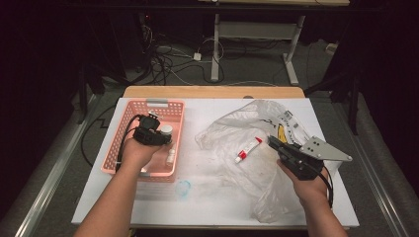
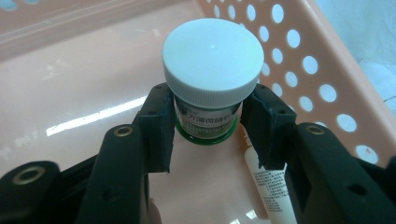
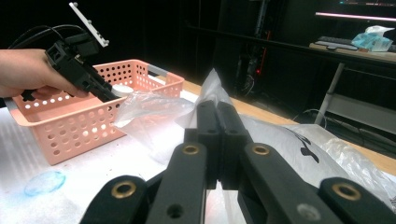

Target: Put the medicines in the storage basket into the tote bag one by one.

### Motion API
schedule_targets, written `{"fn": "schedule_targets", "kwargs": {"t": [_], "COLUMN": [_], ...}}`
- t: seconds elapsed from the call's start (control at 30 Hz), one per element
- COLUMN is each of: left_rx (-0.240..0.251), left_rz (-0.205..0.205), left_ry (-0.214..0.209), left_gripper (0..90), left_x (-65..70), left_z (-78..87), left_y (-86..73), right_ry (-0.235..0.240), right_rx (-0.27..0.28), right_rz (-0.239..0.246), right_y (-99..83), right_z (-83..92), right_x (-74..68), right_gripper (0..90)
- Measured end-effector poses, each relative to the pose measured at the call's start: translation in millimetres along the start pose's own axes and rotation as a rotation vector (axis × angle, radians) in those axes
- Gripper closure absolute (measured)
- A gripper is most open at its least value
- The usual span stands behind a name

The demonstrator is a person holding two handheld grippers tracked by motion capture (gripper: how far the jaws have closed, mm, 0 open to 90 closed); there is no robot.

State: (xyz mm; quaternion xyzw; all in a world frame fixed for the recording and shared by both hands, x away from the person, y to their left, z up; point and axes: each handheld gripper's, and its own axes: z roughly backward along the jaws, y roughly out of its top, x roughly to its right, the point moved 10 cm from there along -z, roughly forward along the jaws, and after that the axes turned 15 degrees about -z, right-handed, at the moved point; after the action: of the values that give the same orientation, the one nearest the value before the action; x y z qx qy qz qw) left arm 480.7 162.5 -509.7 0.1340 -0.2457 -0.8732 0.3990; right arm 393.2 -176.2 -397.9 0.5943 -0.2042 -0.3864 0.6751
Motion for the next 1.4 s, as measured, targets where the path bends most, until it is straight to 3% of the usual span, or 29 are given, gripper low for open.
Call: {"fn": "schedule_targets", "kwargs": {"t": [0.2, 0.47, 0.67, 1.03, 1.4], "left_rx": [0.026, -0.053, -0.026, 0.136, 0.312], "left_rz": [-0.008, -0.01, -0.001, -0.043, -0.049], "left_ry": [0.005, -0.014, -0.009, 0.025, 0.037], "left_gripper": [54.0, 54.0, 53.9, 53.9, 54.0], "left_x": [1.0, -3.7, -4.7, 8.6, 24.5], "left_z": [1.6, -10.6, -9.7, 21.8, 56.3], "left_y": [2.2, -6.5, -3.3, 2.9, 2.4], "right_ry": [-0.002, -0.001, -0.005, -0.005, -0.005], "right_rx": [-0.005, -0.009, -0.009, -0.008, -0.009], "right_rz": [-0.003, -0.004, -0.003, -0.005, -0.001], "right_y": [-1.6, -2.7, -3.0, -2.4, -3.1], "right_z": [-1.1, -1.4, -1.5, -0.9, -2.1], "right_x": [1.4, 0.9, 2.6, 1.9, 0.9], "right_gripper": [90.0, 90.0, 90.0, 90.0, 90.0]}}
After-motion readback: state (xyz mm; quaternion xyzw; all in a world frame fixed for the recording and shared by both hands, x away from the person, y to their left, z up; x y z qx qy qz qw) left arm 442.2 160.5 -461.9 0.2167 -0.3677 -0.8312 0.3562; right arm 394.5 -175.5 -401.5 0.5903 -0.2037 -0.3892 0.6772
